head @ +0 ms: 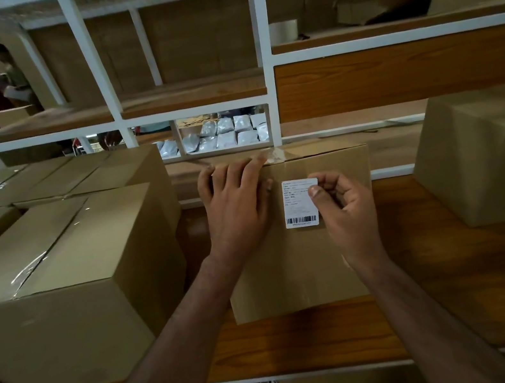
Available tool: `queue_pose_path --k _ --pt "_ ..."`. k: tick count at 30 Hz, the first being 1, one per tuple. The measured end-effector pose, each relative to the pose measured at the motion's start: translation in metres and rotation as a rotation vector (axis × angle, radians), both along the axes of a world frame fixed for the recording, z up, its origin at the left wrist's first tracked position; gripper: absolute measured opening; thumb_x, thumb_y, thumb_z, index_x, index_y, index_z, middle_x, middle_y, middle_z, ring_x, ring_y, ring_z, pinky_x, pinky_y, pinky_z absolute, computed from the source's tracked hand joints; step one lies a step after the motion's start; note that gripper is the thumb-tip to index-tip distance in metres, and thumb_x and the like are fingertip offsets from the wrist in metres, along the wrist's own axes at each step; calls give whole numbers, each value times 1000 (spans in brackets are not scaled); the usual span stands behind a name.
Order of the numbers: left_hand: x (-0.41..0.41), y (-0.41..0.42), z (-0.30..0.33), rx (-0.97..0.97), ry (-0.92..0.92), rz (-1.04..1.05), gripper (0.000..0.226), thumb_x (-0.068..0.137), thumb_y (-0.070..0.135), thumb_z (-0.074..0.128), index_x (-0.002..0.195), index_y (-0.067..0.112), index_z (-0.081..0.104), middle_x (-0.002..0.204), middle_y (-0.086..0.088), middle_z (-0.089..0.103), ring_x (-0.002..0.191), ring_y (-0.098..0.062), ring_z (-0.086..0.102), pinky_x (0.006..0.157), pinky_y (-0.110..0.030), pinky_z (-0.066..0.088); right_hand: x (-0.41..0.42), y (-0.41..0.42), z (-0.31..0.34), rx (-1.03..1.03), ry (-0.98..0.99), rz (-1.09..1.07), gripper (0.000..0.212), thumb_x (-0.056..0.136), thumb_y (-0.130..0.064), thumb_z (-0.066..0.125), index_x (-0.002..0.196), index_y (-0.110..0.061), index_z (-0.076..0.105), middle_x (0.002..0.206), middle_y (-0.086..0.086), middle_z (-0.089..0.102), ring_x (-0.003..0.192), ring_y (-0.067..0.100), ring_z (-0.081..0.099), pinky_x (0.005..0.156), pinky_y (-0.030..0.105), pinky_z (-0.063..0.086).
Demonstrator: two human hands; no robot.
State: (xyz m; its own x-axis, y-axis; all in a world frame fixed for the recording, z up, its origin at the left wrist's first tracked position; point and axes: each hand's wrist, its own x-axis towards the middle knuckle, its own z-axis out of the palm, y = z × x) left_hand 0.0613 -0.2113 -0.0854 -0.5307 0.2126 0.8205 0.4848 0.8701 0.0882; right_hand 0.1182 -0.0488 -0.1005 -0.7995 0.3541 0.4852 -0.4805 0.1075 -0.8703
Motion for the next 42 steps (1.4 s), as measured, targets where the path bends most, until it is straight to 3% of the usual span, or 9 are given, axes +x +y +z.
queue_pose_path --k 4,9,12,17,20,24,30,37,42 --pt "11 -2 -8 39 4 -80 29 97 30 55 124 22 57 128 -3 62 125 -25 49 115 -45 20 11 -4 -7 3 -4 -16 13 97 -7 60 99 -19 66 94 2 71 86 17 72 61 28 60" --pt "26 -6 -25 -22 -19 -141 24 97 31 46 109 24 65 136 -5 57 135 -28 42 117 -56 15 24 -4 -20 14 -33 -26 8 97 -8 59 98 -14 64 92 3 69 84 17 71 59 25 57" --pt "30 -14 -41 -73 -124 -150 27 94 30 44 109 26 66 142 -5 53 141 -30 37 118 -58 11 32 -7 -27 5 -56 -21 11 96 -7 61 97 -17 64 93 3 70 87 18 71 64 31 60" --pt "33 -26 -62 -149 -177 -202 28 95 29 47 112 23 68 150 -10 46 146 -34 31 118 -65 10 47 -12 -40 -31 -95 -41 12 94 -6 63 99 -16 63 93 2 69 87 19 71 65 29 59" --pt "43 -25 -61 -48 -213 -248 33 100 33 42 116 20 69 151 -13 44 148 -34 26 120 -61 9 55 -15 -45 -35 -116 -31 9 94 -5 63 100 -12 62 93 1 69 86 11 71 63 21 56" --pt "61 -21 -72 59 -226 -308 36 100 38 44 115 16 68 149 -14 46 147 -31 27 119 -47 20 59 -17 -42 -16 -99 -11 15 94 -6 64 98 -20 64 94 -1 68 87 9 68 65 19 54" --pt "81 1 -72 322 -341 -373 39 98 42 51 107 11 72 124 -4 63 120 -24 53 95 -45 47 62 -7 -36 -5 -64 51 13 96 -6 61 97 -19 64 93 -1 67 86 12 67 66 21 55" --pt "96 5 -80 485 -443 -391 25 99 40 48 105 22 65 115 8 59 111 -14 54 89 -28 46 65 5 -52 128 -5 21 16 95 -8 63 107 -18 67 104 -4 67 100 13 65 79 23 56" --pt "97 -19 -82 665 -487 -278 14 101 35 49 108 28 59 117 1 55 111 -17 53 88 -17 45 60 10 -60 149 4 -129 17 94 -7 64 110 -12 68 104 1 66 101 11 63 82 22 55"
